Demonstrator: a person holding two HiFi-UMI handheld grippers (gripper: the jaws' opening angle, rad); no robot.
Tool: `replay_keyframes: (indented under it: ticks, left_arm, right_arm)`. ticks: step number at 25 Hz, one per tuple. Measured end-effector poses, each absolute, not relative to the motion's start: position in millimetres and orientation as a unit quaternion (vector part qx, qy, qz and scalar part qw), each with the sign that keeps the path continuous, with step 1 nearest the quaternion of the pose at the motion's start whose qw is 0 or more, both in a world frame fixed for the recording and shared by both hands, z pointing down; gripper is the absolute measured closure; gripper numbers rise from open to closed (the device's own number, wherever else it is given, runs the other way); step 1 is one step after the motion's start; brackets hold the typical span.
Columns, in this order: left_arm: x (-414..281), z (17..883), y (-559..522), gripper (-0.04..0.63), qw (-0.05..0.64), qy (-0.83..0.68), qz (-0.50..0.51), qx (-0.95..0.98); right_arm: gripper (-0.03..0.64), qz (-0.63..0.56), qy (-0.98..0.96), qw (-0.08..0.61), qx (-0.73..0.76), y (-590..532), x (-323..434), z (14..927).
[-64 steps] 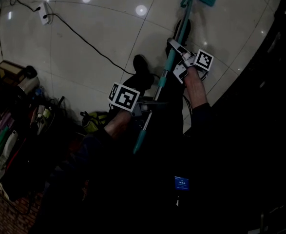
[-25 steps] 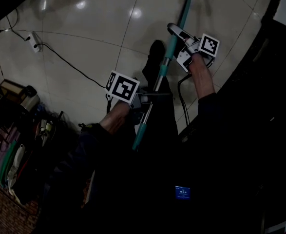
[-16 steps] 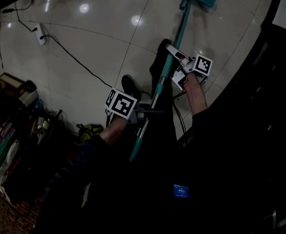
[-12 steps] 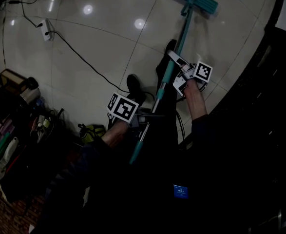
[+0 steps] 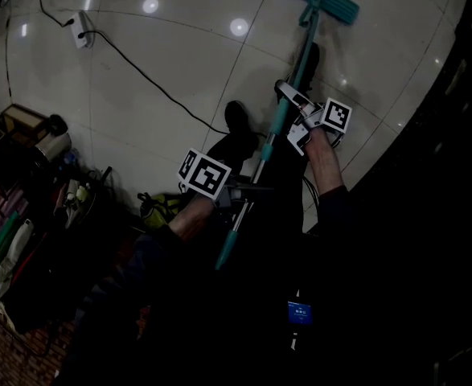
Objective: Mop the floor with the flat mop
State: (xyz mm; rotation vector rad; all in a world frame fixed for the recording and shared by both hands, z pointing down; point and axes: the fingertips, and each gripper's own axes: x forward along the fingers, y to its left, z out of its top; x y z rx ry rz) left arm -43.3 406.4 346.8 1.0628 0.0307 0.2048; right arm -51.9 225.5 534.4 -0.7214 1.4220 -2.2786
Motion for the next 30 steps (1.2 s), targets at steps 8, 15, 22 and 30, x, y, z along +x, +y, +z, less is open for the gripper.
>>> replay_keyframes:
  ticks: [8,15,22,30]
  left_arm:
    - [-33.9,351.1,397.0,0.508,0.853,0.023,0.106,0.511]
    - [22.6,352.4,297.5,0.508,0.854,0.012,0.097,0.512]
    - [84.2,364.9,167.8,0.508,0.848,0.008,0.091,0.522]
    - [106.0,386.1,126.2,0.511,0.837,0.023,0.094,0.539]
  right_arm:
    - [0.431,-0.803,0.509,0.17,-0.261,214.0,-40.6,539.5]
    - [0.431,-0.804,0.513,0.157,-0.256,114.2,13.5,539.9]
    - [0.431,-0.799,0.516,0.158,-0.264,-15.7,83.0,548.9]
    - [0.431,-0.782,0.536,0.155,-0.277,-67.5,110.8,561.0]
